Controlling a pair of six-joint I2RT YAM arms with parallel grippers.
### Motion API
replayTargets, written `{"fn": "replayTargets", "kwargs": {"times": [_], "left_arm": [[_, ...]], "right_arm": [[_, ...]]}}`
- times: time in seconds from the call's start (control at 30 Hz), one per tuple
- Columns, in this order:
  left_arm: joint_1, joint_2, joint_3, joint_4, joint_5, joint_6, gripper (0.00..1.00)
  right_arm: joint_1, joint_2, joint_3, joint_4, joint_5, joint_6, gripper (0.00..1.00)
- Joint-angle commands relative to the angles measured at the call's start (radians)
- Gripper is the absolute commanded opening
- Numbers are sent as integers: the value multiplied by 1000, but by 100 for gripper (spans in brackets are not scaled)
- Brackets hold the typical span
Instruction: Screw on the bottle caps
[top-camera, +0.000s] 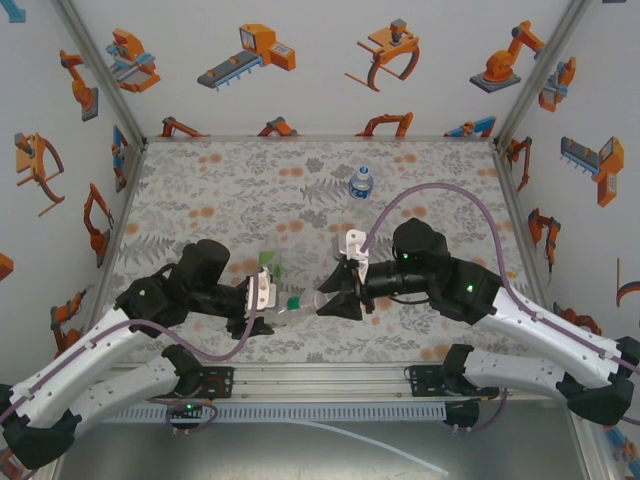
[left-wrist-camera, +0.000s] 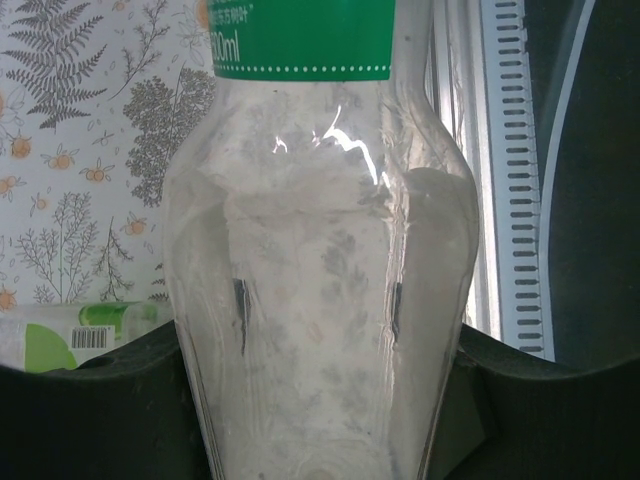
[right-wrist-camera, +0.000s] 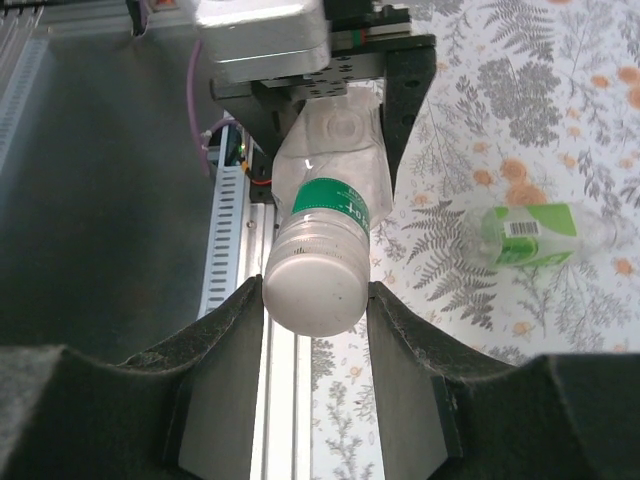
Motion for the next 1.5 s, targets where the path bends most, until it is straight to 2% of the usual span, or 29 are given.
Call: {"fn": "replayTargets", "kwargs": {"times": [0.0,0.17,0.3,0.47,0.53,0.6,0.67,0.73,0.83,0.9,0.97,1.07,1.23,1.3,1.47], "left_arm": [[-6,-2,38,110,66,-8,0],[-5,-8,20,142,53,-20,0],[-6,-11,7,165,40,-30,0],[-5,-4,2,183,1,-37,0],[-5,-1,1,189,-7,-38,0],[-6,2,-2,200,-12,-38,0],[-6,6,-2,207,-12,-38,0],[-6,11,-1,212,-12,-37,0],[-6,17,-4,212,-11,-36,0],[-5,20,-5,212,-9,-36,0],[-5,18,-7,210,-10,-36,0],[-6,10,-14,202,-10,-38,0],[-6,-3,-30,197,-9,-38,0],[-6,-2,-33,192,-1,-34,0],[-6,13,-31,181,19,-18,0]], "right_arm": [[11,6,-16,23,139,233,0],[10,10,-46,-10,315,677,0],[9,19,-50,-67,369,987,0],[11,-3,-41,-241,468,1355,0],[10,-21,-80,-179,457,1432,0],[11,-32,-111,-112,449,1480,8],[11,-30,-108,-112,454,1475,11],[10,-27,-93,-121,463,1447,15],[10,-23,-40,-151,496,1316,36],[9,-28,-11,-162,518,1224,55],[3,-35,16,-165,509,1112,64],[-12,-46,97,-244,531,921,69],[-12,-54,161,-238,509,531,68],[-12,-50,170,-216,448,364,66],[-12,-38,175,-177,176,-67,62]]}}
